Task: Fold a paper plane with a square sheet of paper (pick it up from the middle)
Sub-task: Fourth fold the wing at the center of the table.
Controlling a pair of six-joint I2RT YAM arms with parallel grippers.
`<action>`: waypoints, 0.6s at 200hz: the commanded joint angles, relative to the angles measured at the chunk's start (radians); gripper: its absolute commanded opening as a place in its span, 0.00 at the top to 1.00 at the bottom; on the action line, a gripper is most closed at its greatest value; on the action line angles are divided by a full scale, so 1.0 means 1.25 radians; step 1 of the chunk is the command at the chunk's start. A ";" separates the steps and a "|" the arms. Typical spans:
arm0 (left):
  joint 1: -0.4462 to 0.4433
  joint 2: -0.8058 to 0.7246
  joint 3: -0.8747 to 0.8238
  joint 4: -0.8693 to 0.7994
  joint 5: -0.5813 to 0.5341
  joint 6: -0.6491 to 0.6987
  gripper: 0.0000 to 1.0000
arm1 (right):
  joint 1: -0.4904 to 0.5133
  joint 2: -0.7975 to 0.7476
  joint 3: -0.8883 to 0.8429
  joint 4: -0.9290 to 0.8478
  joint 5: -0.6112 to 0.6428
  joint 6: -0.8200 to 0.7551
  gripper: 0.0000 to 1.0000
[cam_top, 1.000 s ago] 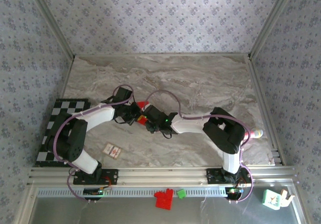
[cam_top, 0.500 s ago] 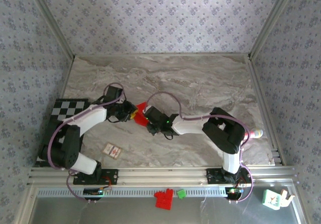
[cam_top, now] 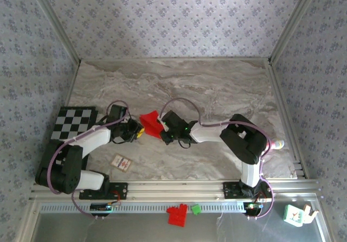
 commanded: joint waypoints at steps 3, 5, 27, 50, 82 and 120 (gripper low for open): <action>-0.015 0.000 -0.012 0.080 0.030 0.008 0.81 | -0.019 -0.017 -0.008 0.007 -0.078 0.032 0.87; -0.016 0.000 -0.012 0.083 0.031 0.011 0.81 | -0.021 -0.017 -0.008 0.008 -0.082 0.034 0.87; -0.031 0.019 -0.006 0.105 0.030 0.043 0.81 | -0.041 -0.013 -0.007 0.013 -0.129 0.055 0.87; -0.042 0.045 0.006 0.122 0.036 0.078 0.78 | -0.064 -0.004 0.001 0.013 -0.184 0.086 0.89; -0.058 0.089 0.016 0.168 0.065 0.111 0.73 | -0.090 0.003 0.002 0.024 -0.244 0.122 0.89; -0.067 0.096 0.013 0.198 0.064 0.138 0.70 | -0.113 0.014 0.003 0.036 -0.300 0.151 0.90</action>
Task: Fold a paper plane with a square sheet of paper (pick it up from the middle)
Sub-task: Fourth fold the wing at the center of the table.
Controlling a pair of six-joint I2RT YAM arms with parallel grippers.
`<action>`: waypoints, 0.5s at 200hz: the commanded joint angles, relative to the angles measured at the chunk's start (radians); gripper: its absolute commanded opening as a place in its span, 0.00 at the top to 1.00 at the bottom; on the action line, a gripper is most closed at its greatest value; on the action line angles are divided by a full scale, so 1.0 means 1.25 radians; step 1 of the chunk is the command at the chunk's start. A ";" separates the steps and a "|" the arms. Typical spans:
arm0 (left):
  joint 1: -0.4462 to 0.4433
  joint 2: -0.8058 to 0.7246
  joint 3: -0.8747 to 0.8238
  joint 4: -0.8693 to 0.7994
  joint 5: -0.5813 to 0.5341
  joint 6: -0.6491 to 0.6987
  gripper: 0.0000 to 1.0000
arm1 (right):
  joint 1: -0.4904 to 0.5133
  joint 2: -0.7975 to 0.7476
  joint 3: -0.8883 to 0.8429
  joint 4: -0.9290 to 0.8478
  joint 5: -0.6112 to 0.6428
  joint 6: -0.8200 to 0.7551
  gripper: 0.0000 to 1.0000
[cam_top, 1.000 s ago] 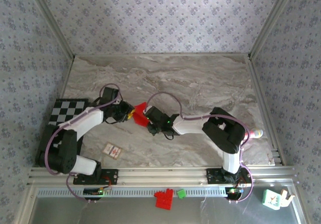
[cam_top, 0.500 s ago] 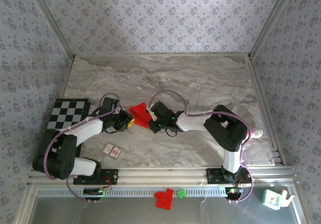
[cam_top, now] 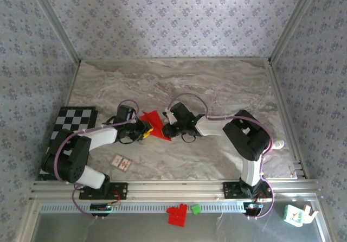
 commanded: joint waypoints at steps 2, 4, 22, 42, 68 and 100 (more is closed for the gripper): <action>-0.006 -0.001 0.019 0.042 0.014 0.043 0.69 | -0.009 0.014 0.004 0.014 -0.067 0.036 0.90; -0.006 -0.002 0.019 0.042 0.013 0.046 0.69 | -0.011 0.015 0.004 0.015 -0.068 0.036 0.90; -0.008 -0.005 0.022 0.037 0.010 0.066 0.68 | -0.014 0.020 0.004 0.019 -0.083 0.041 0.90; -0.009 0.001 0.020 0.037 0.010 0.076 0.66 | -0.016 0.027 0.005 0.021 -0.093 0.044 0.90; -0.011 0.013 0.018 0.044 0.017 0.089 0.63 | -0.018 0.037 0.009 0.021 -0.102 0.048 0.90; -0.019 0.016 0.018 0.053 0.014 0.112 0.58 | -0.020 0.049 0.015 0.017 -0.114 0.051 0.90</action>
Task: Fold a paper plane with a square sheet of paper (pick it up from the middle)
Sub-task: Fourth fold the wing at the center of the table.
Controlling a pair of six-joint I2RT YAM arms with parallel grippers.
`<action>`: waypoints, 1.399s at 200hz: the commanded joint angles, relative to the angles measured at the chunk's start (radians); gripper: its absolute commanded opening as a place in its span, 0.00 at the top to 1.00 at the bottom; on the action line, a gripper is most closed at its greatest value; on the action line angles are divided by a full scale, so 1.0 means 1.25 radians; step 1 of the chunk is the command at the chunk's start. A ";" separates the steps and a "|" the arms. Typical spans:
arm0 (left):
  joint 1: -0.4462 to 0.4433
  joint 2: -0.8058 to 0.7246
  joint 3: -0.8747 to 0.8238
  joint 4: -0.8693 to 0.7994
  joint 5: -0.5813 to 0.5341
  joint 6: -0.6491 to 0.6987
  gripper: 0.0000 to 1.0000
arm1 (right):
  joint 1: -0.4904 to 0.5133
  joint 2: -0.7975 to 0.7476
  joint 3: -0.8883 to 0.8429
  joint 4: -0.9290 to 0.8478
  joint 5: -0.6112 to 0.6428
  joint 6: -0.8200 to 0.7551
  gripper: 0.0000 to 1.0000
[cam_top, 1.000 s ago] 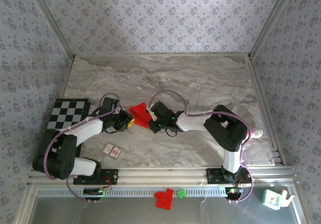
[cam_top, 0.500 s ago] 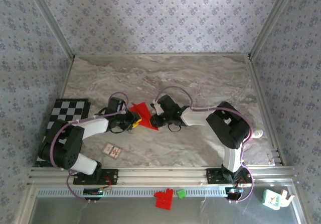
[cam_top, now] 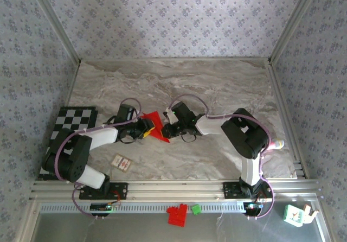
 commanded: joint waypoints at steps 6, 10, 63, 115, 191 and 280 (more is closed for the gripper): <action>-0.011 0.009 0.015 0.020 0.008 0.040 0.57 | -0.005 0.025 0.016 -0.002 -0.028 0.016 0.90; -0.011 0.009 0.014 0.021 0.008 0.041 0.56 | -0.005 0.026 0.017 -0.002 -0.031 0.016 0.90; -0.014 0.013 0.017 0.030 0.005 0.061 0.52 | -0.011 0.038 0.022 -0.005 -0.050 0.022 0.90; -0.018 0.038 0.035 0.029 0.007 0.067 0.51 | -0.013 0.044 0.025 -0.002 -0.062 0.028 0.89; -0.023 0.059 0.054 -0.025 -0.016 0.072 0.49 | -0.018 0.049 0.025 -0.005 -0.070 0.033 0.88; -0.028 0.109 0.091 -0.159 -0.070 0.061 0.50 | -0.027 0.023 0.017 -0.011 -0.077 0.044 0.83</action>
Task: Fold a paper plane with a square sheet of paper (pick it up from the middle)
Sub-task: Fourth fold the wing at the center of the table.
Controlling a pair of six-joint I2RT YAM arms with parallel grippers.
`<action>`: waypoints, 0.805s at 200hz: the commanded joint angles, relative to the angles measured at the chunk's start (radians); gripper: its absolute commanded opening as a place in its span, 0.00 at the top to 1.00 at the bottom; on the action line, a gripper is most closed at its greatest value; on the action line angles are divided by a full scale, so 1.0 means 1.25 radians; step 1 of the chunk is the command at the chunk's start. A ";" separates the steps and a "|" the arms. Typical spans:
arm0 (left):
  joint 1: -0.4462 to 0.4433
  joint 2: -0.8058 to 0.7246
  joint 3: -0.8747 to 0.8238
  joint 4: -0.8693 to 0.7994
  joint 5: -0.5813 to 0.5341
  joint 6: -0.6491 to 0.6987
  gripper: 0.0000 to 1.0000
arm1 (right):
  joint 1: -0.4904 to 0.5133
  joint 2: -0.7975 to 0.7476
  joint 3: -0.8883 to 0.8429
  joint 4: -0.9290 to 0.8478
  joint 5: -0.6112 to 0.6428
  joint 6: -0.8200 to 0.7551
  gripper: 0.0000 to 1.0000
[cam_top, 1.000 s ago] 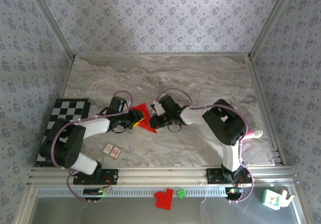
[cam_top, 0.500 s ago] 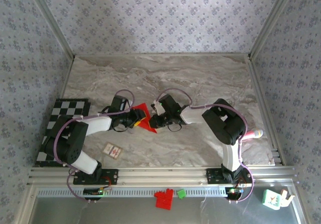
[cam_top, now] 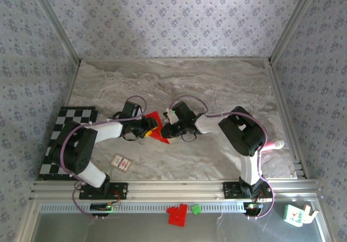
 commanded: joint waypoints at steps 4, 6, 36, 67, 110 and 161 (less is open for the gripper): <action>-0.007 0.034 0.010 -0.091 -0.052 0.010 0.49 | -0.009 -0.013 0.004 -0.017 -0.004 0.015 0.82; -0.007 0.036 0.010 -0.095 -0.052 0.010 0.50 | -0.009 -0.016 0.003 -0.016 -0.003 0.014 0.82; -0.008 0.053 0.019 -0.128 -0.062 0.003 0.50 | -0.009 -0.049 -0.008 -0.034 0.002 0.012 0.81; -0.011 0.070 0.033 -0.153 -0.069 -0.001 0.50 | -0.002 -0.061 -0.018 -0.052 0.006 0.007 0.81; -0.012 0.084 0.042 -0.168 -0.068 -0.001 0.50 | 0.002 -0.045 -0.021 -0.053 0.004 0.010 0.81; -0.013 0.090 0.046 -0.180 -0.068 0.006 0.49 | 0.001 -0.031 -0.024 -0.050 0.007 0.017 0.84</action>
